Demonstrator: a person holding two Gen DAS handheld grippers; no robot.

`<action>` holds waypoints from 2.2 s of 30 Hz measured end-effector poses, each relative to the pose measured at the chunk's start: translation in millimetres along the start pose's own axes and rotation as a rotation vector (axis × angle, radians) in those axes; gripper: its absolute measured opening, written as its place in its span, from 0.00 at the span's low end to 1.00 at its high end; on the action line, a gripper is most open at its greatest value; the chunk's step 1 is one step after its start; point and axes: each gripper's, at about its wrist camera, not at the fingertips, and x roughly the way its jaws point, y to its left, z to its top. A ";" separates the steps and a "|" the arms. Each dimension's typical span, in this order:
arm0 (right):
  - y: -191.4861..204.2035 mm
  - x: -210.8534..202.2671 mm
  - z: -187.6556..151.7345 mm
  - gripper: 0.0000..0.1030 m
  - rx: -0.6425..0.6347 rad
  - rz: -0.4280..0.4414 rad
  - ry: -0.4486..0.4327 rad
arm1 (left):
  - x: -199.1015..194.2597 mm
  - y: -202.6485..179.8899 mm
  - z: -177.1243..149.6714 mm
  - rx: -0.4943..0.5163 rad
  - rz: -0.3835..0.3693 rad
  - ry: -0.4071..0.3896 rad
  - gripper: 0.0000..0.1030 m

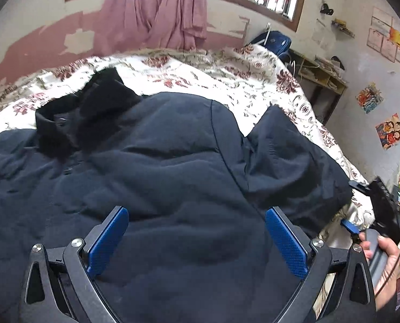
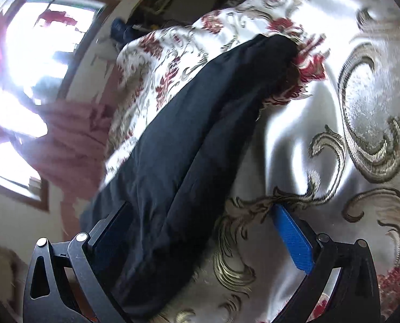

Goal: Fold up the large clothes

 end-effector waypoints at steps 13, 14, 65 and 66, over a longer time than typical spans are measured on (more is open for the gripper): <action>20.2 37.0 10.8 0.12 0.031 0.082 -0.040 | 56.9 -19.6 -10.1 0.059 0.044 0.099 1.00; 21.9 26.9 10.1 0.11 0.021 0.090 -0.049 | 57.9 -21.0 -10.5 0.072 0.061 0.107 1.00; 171.9 -193.6 -297.8 0.60 -1.585 0.209 0.274 | -105.3 306.3 -114.2 -0.555 -0.310 -0.053 1.00; 174.0 -190.9 -290.6 0.60 -1.553 0.203 0.257 | -103.5 303.0 -112.9 -0.541 -0.288 -0.033 0.99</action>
